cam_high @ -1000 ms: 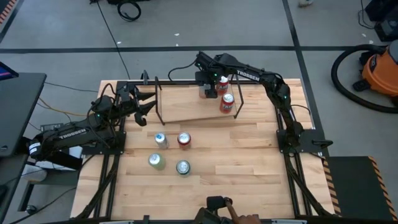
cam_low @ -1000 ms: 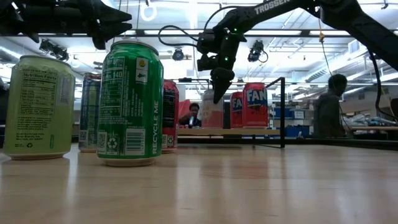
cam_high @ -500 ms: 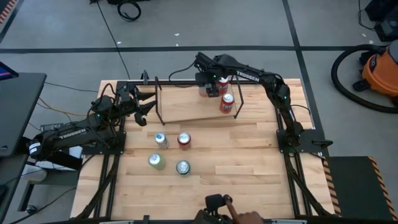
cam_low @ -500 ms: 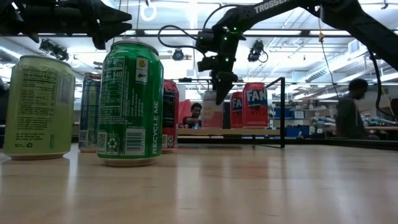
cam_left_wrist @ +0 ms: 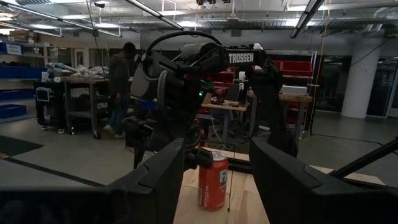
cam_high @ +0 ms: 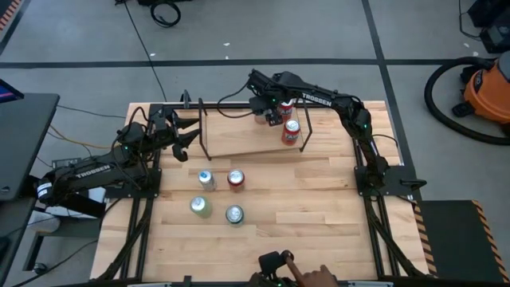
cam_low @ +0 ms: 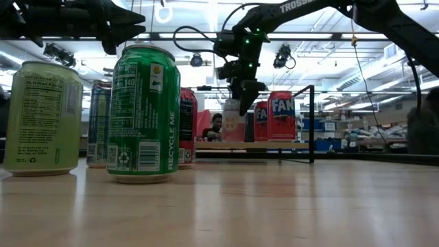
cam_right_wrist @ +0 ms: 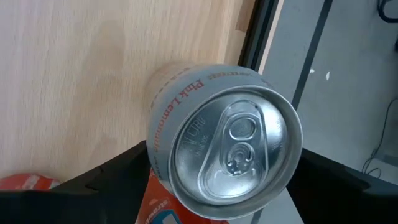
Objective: Place canned beverage on shelf
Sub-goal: Put the orange-white soda can on the shelf
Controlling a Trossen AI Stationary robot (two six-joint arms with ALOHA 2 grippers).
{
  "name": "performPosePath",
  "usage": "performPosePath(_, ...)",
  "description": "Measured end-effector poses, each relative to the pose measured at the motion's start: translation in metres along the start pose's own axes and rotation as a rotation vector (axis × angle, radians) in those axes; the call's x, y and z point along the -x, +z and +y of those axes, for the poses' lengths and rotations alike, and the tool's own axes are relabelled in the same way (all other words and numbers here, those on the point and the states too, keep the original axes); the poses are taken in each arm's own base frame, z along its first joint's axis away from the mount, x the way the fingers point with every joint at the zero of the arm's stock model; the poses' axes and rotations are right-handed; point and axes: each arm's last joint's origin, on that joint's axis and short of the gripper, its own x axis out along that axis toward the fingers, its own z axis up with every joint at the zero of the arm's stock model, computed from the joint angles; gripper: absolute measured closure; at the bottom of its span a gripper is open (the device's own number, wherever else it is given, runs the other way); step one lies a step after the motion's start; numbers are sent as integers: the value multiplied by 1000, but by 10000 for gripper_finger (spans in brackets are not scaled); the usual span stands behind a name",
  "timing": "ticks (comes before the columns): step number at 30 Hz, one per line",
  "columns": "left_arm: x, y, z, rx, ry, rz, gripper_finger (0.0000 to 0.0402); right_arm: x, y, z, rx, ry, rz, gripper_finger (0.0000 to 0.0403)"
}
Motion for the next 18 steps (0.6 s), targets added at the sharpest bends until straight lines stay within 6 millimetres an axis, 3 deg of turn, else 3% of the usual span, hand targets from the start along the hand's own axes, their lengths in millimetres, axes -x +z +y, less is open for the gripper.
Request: performPosePath(18,0,-1,0,-11,1,15,209,3,5,6,36,-14,18,9)
